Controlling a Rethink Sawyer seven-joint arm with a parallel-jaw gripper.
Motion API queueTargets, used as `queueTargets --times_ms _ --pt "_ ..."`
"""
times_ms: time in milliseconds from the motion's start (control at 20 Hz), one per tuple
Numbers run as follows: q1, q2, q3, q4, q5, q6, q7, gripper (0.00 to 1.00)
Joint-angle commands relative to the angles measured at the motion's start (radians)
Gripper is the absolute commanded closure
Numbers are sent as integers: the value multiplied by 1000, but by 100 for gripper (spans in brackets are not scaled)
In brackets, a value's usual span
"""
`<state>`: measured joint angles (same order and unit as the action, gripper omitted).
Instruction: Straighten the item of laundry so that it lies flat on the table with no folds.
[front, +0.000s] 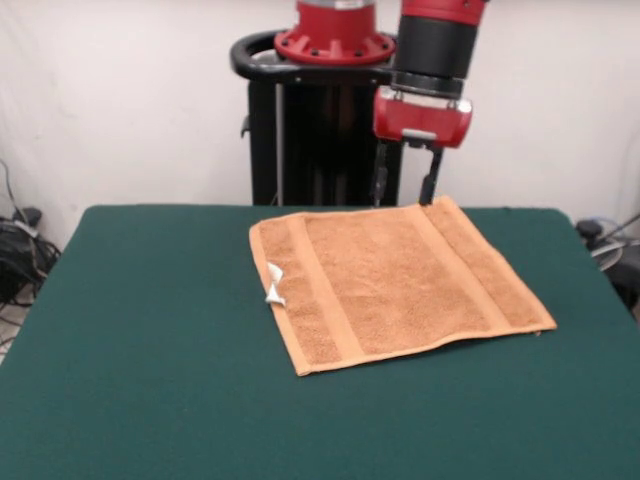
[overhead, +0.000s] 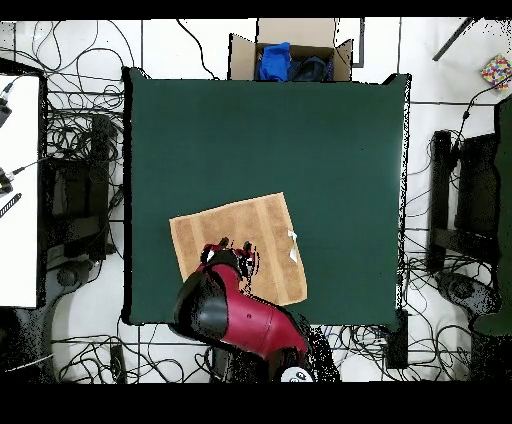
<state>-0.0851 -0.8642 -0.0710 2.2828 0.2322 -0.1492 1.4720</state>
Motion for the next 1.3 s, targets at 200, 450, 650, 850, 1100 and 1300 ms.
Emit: queueTargets --times_ms 200,450,650,850,1100,1300 --pt "-54 -1 67 64 -84 43 192 0" --pt "-61 0 67 62 -105 43 205 0" --pt "-56 -10 62 59 -104 62 207 0" --pt "-55 -8 58 63 -105 53 207 0" --pt "-61 0 64 67 -109 35 213 0" --pt "-79 10 84 75 -120 19 223 0"
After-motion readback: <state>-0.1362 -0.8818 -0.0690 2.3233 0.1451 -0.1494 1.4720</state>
